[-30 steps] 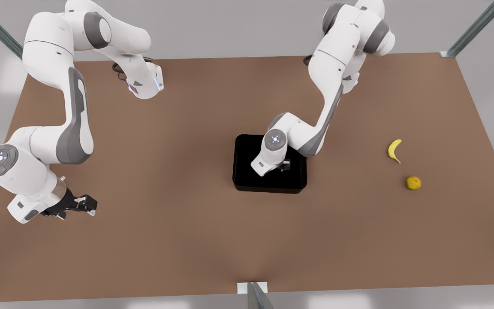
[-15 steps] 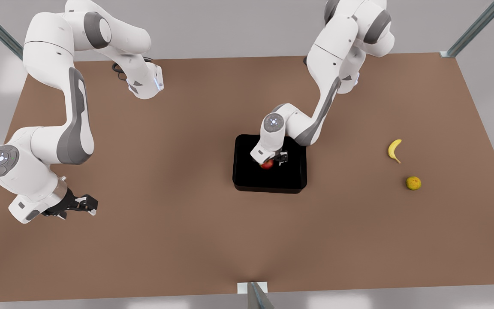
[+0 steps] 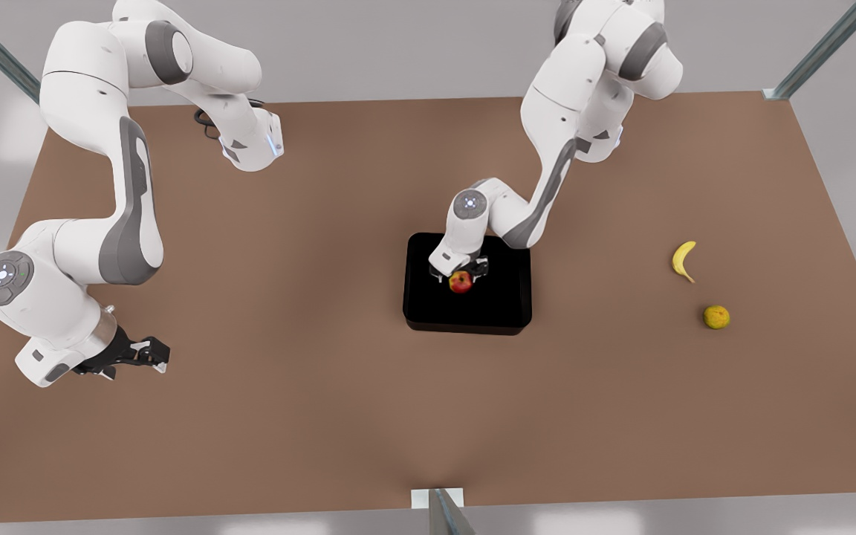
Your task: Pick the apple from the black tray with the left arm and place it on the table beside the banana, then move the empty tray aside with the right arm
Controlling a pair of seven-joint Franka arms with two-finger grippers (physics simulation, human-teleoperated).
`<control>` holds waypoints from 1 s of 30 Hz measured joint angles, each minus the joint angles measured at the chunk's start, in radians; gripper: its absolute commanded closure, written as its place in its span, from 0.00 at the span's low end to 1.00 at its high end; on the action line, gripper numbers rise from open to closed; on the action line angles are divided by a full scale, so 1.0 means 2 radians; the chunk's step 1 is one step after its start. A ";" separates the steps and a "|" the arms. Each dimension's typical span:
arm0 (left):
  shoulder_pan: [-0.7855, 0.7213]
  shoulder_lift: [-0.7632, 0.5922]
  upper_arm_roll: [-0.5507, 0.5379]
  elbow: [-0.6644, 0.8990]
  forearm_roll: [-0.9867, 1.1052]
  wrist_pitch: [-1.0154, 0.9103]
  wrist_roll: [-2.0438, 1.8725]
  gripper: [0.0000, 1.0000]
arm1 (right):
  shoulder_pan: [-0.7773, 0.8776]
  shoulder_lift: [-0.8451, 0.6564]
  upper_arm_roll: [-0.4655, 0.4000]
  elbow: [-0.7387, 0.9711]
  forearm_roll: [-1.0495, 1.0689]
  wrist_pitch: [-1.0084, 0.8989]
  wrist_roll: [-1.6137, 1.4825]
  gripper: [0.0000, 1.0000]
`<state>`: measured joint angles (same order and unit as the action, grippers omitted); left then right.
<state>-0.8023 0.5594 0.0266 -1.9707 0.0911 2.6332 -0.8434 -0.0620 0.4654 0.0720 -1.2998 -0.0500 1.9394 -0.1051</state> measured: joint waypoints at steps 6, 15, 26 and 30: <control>-0.001 0.004 0.002 -0.019 0.021 0.029 -0.015 0.00 | 0.000 0.000 0.000 0.000 0.000 0.000 0.000 0.00; -0.002 0.014 0.002 -0.020 0.028 0.050 -0.033 0.30 | 0.000 0.000 0.000 0.000 0.000 0.000 -0.001 0.00; 0.148 -0.214 0.005 -0.029 -0.014 -0.113 0.005 0.30 | 0.018 -0.003 0.000 0.002 -0.001 -0.007 0.002 0.00; 0.315 -0.204 0.008 -0.033 -0.032 -0.185 0.092 0.30 | 0.173 -0.022 0.001 0.040 -0.012 -0.073 0.051 0.00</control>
<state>-0.1720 0.1509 0.0425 -2.0362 0.0270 2.2637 -0.6589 0.2837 0.4218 0.0740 -1.2189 -0.0742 1.7938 -0.0041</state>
